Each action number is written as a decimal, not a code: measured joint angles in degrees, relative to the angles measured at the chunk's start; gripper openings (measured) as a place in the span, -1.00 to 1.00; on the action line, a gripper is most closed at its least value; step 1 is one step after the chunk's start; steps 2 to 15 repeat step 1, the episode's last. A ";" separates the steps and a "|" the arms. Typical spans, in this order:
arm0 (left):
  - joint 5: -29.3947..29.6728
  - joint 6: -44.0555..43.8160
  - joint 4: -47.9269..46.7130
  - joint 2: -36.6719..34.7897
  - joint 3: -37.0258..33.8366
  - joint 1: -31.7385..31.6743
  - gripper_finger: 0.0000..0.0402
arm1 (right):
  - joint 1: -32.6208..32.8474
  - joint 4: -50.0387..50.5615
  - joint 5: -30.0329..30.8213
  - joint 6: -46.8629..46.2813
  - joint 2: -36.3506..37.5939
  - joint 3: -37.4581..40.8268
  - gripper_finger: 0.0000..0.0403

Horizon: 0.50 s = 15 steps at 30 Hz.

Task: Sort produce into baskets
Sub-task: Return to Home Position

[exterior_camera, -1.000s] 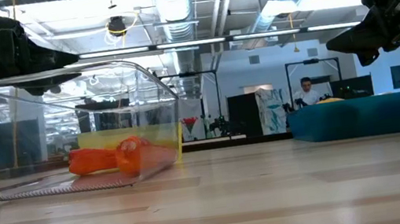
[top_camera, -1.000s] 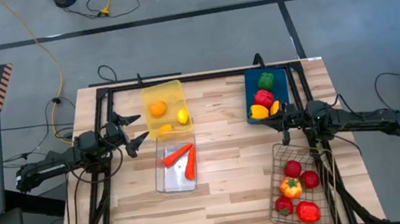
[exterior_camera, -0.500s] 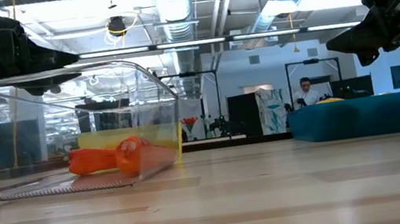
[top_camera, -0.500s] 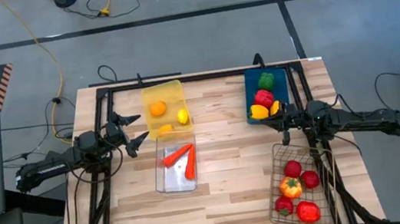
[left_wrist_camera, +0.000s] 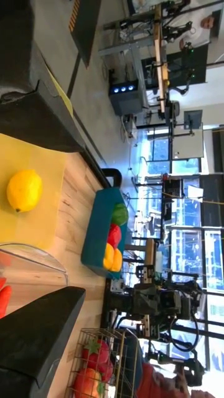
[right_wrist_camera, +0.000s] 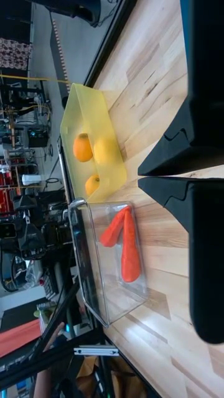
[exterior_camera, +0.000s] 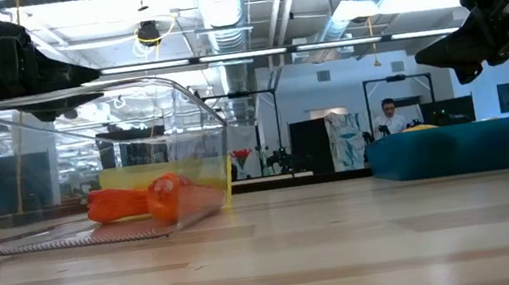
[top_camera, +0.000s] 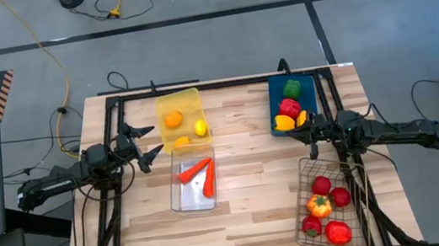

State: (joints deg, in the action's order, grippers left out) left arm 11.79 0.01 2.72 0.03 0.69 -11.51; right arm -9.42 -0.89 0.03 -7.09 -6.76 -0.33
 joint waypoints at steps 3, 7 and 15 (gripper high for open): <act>0.00 0.00 -0.01 0.00 0.00 0.01 0.79 | -0.01 0.01 0.02 0.00 0.00 0.01 -0.78; 0.00 0.00 -0.01 0.00 0.00 0.01 0.79 | -0.01 0.01 0.02 0.00 0.00 0.01 -0.78; 0.00 0.00 -0.01 0.00 0.00 0.01 0.79 | -0.01 0.01 0.02 0.00 0.00 0.01 -0.78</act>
